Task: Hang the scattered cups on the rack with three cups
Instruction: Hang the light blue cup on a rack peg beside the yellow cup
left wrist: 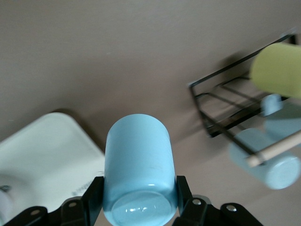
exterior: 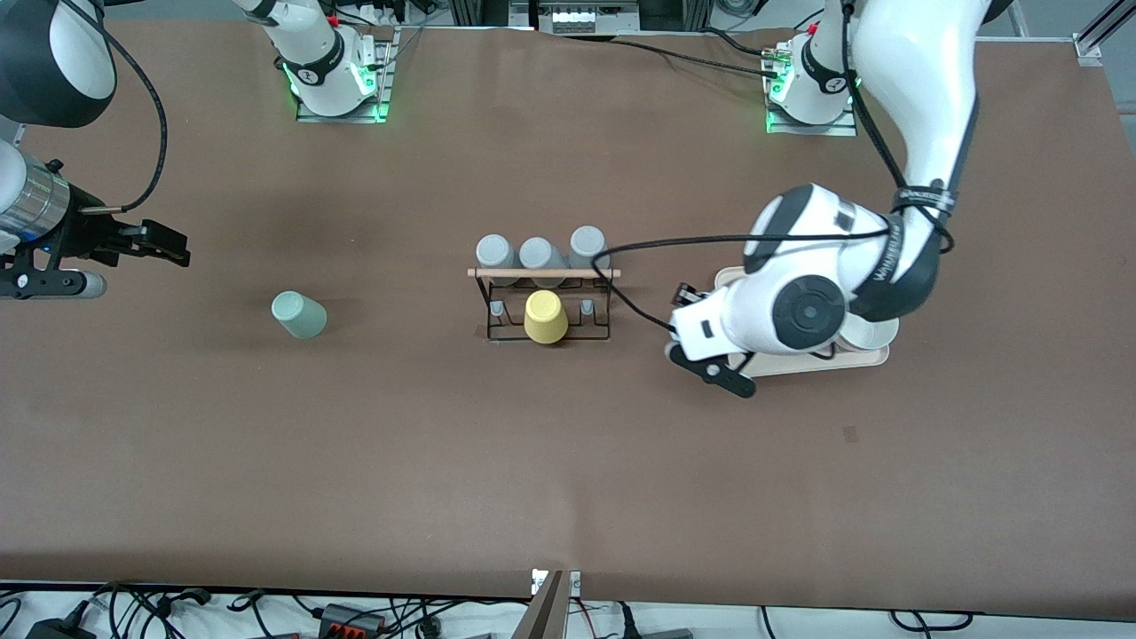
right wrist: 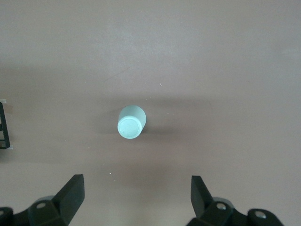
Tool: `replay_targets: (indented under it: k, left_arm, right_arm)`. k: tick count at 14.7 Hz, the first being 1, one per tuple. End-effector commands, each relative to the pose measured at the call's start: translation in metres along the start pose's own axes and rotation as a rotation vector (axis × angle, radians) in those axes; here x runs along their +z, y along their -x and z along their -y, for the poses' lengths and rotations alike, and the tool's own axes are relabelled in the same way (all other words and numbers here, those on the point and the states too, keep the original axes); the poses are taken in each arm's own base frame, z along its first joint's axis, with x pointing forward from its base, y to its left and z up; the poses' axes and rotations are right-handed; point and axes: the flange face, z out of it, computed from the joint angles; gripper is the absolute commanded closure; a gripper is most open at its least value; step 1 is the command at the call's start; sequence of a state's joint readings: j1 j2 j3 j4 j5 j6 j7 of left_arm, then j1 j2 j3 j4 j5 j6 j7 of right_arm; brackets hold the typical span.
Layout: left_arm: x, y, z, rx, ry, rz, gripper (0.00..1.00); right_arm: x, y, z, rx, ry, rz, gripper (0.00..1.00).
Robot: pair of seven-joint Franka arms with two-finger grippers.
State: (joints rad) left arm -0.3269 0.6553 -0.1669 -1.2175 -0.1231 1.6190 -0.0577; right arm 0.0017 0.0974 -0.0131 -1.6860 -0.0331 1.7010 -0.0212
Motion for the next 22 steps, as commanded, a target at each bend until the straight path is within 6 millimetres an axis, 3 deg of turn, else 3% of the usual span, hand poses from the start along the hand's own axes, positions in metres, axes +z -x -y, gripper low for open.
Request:
replay_targets:
  k: [1,2,3,4,8,13,22]
  left_arm:
    - [-0.005,-0.009,-0.050,-0.077,0.007,-0.029,0.99]
    - [-0.006,-0.009,-0.069,-0.090,0.019,-0.035,0.99]
    - [-0.009,-0.010,-0.074,-0.108,0.032,-0.043,0.99]
    - [-0.019,-0.010,-0.077,-0.117,0.040,-0.062,0.99]
    - [-0.025,-0.014,-0.090,-0.116,0.101,-0.109,0.99]
    - [0.001,-0.018,-0.116,-0.091,0.119,-0.083,0.99]
    - [0.049,-0.041,-0.108,-0.103,0.113,-0.088,0.97]
  right_arm:
    - [-0.004,-0.002,-0.001,0.002,-0.010,-0.007,0.00]
    - [-0.004,-0.002,-0.001,0.002,-0.010,-0.007,0.00]
    - [-0.004,-0.002,-0.001,0.002,-0.010,-0.007,0.00]
    - [-0.004,-0.002,-0.001,0.002,-0.010,-0.007,0.00]
    - [-0.004,-0.002,-0.001,0.004,-0.012,-0.007,0.00]
    - [-0.004,-0.002,-0.001,0.004,-0.012,-0.007,0.00]
    - [-0.003,-0.001,-0.003,0.004,-0.012,-0.006,0.00]
